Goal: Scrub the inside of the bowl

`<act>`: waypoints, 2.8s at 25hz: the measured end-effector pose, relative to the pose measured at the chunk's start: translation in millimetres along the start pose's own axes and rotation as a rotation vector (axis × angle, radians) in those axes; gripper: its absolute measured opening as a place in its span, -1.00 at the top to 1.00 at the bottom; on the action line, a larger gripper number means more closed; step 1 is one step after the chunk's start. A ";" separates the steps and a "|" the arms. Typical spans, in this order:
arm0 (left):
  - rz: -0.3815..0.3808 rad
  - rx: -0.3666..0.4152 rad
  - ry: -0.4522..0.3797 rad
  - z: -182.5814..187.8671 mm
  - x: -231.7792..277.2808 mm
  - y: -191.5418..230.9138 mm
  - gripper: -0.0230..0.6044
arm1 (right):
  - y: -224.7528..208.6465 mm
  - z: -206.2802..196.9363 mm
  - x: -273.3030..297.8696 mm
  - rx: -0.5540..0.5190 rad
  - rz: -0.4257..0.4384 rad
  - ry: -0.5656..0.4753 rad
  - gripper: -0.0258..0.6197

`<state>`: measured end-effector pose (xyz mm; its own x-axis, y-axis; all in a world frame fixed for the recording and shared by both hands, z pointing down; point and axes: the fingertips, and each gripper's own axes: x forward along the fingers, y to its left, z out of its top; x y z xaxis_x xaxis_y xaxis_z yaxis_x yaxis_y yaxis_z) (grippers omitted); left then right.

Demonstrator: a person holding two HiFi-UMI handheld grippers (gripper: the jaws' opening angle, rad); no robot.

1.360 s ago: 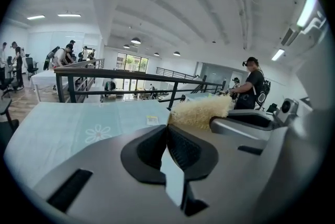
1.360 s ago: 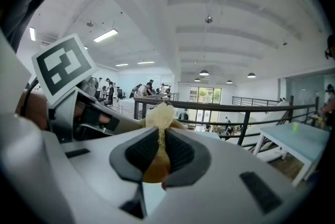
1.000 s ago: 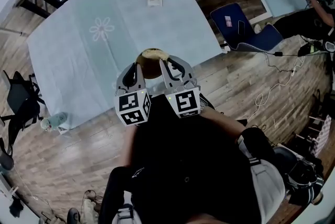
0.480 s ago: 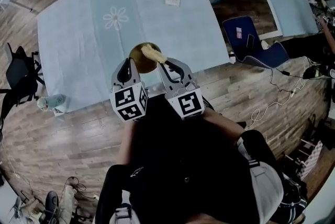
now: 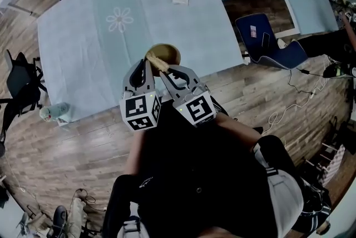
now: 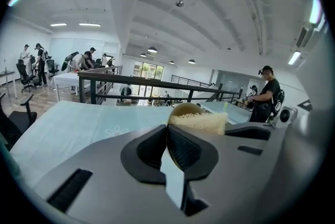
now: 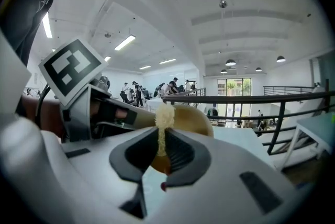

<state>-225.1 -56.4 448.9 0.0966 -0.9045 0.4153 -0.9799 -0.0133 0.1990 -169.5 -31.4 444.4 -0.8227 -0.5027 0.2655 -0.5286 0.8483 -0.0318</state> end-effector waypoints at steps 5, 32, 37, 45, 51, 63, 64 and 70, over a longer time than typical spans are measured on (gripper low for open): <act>-0.052 0.032 0.022 0.4 14.0 -15.2 0.85 | -25.7 -7.9 -4.0 0.023 -0.105 0.030 0.79; 0.042 0.061 0.043 -5.2 26.2 4.7 0.85 | -51.9 1.2 -26.8 0.000 -0.262 -0.003 0.79; 0.035 0.036 0.020 -4.7 23.9 -0.2 0.85 | -32.6 4.0 -17.1 -0.020 -0.176 -0.002 0.79; -0.018 0.066 -0.032 7.4 22.6 -23.6 0.85 | -26.0 -5.8 -2.8 -0.017 -0.129 0.059 0.79; 0.018 0.042 -0.031 10.5 17.6 -2.8 0.85 | -35.5 -14.6 -0.3 -0.143 -0.216 0.162 0.79; -0.010 0.055 -0.022 0.1 22.3 -7.1 0.85 | -60.5 -4.2 -14.5 -0.083 -0.337 0.084 0.79; -0.010 0.052 -0.024 1.2 24.0 -7.3 0.85 | -56.4 2.9 -14.4 -0.065 -0.304 0.044 0.79; 0.011 0.030 -0.057 8.1 26.6 -10.6 0.85 | -27.0 25.8 -8.0 0.025 -0.111 -0.040 0.79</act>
<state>-213.6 -83.7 450.6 0.0768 -0.9274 0.3662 -0.9857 -0.0153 0.1680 -154.1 -54.5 418.3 -0.7663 -0.5998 0.2302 -0.6215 0.7829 -0.0287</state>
